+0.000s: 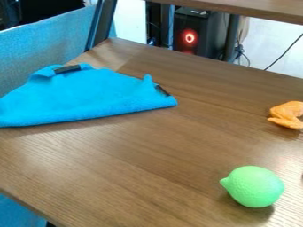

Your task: Fold the cloth from bottom left to top right

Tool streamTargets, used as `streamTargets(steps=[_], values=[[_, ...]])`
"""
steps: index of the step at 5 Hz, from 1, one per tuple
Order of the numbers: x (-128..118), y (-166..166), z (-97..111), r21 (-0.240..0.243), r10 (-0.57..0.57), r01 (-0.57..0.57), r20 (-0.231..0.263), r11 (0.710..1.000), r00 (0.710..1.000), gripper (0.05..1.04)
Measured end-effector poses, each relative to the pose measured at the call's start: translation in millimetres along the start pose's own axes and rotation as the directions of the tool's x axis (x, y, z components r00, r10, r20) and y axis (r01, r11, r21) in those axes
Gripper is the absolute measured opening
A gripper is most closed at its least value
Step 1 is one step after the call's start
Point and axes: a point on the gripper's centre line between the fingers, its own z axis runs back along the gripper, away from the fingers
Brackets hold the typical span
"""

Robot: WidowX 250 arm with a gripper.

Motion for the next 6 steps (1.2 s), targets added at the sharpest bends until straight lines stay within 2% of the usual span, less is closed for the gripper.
streamTargets(steps=[1,2,4,6], values=[[-0.4,-0.6,-10.3,-0.017,0.002,-0.003,-0.026,1.0,1.0,1.0],[-4.9,3.0,-14.8,-0.056,0.046,-0.048,-0.032,0.997,0.998,1.0],[-28.8,21.9,-30.1,-0.125,0.134,-0.143,-0.075,0.982,0.988,1.0],[-64.8,41.4,-75.6,-0.121,0.156,-0.169,-0.109,0.978,0.982,0.999]])
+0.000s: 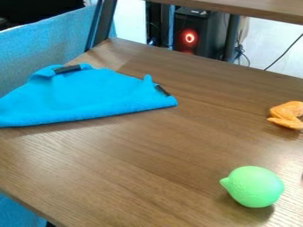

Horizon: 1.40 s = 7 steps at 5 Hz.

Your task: Fold the cloth from bottom left to top right

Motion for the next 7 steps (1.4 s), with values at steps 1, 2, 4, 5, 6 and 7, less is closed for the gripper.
streamTargets(steps=[1,2,4,5,6,7], values=[[-3.6,11.9,-22.1,-0.051,0.035,-0.035,-0.016,0.998,0.999,1.0],[-6.4,19.6,-40.8,-0.113,0.055,-0.06,-0.046,0.992,0.997,0.999],[-2.2,20.3,-46.6,-0.192,0.072,-0.086,-0.079,0.978,0.994,0.999],[-3.5,18.8,-51.8,-0.211,0.067,-0.085,-0.093,0.974,0.993,0.999],[-2.6,21.1,-52.2,-0.192,0.062,-0.078,-0.09,0.978,0.994,0.97],[-4.2,22.9,-55.7,-0.182,0.062,-0.081,-0.105,0.98,0.993,0.691]])
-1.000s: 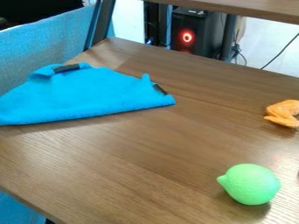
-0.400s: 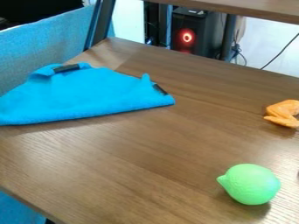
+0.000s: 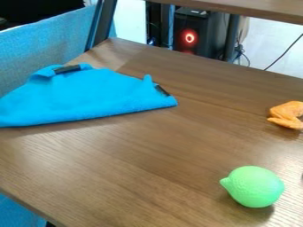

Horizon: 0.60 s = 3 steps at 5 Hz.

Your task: Fold the cloth from bottom left to top right

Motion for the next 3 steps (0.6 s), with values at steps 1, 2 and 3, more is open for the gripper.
streamTargets(steps=[1,2,3], values=[[3.3,0.2,-2.0,0.023,-0.008,0.008,0.002,1.0,1.0,0.396],[4.9,-1.8,-5.3,0.038,-0.01,0.01,-0.002,0.999,1.0,0.18],[3.1,-1.5,-8.2,0.049,-0.007,0.008,-0.01,0.999,1.0,0.068]])
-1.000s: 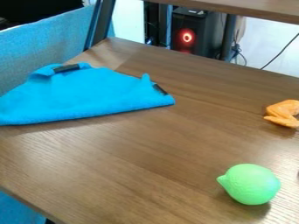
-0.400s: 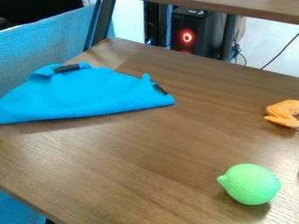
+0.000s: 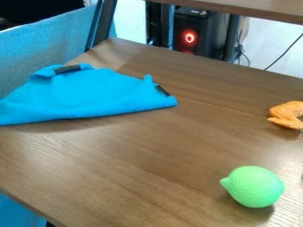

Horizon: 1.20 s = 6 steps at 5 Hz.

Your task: Fold the cloth from bottom left to top right

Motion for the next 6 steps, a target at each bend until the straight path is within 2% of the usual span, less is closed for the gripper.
streamTargets(steps=[1,3,4,6], values=[[1.9,-10.8,3.6,-0.005,-0.023,0.023,0.013,1.0,1.0,0.051],[16.8,-69.8,62.0,-0.089,-0.078,0.09,0.138,0.992,0.987,0.051],[27.1,-96.6,76.7,-0.138,-0.08,0.102,0.157,0.985,0.984,0.051],[56.0,-153.4,85.4,-0.157,-0.095,0.124,0.178,0.98,0.979,0.051]])
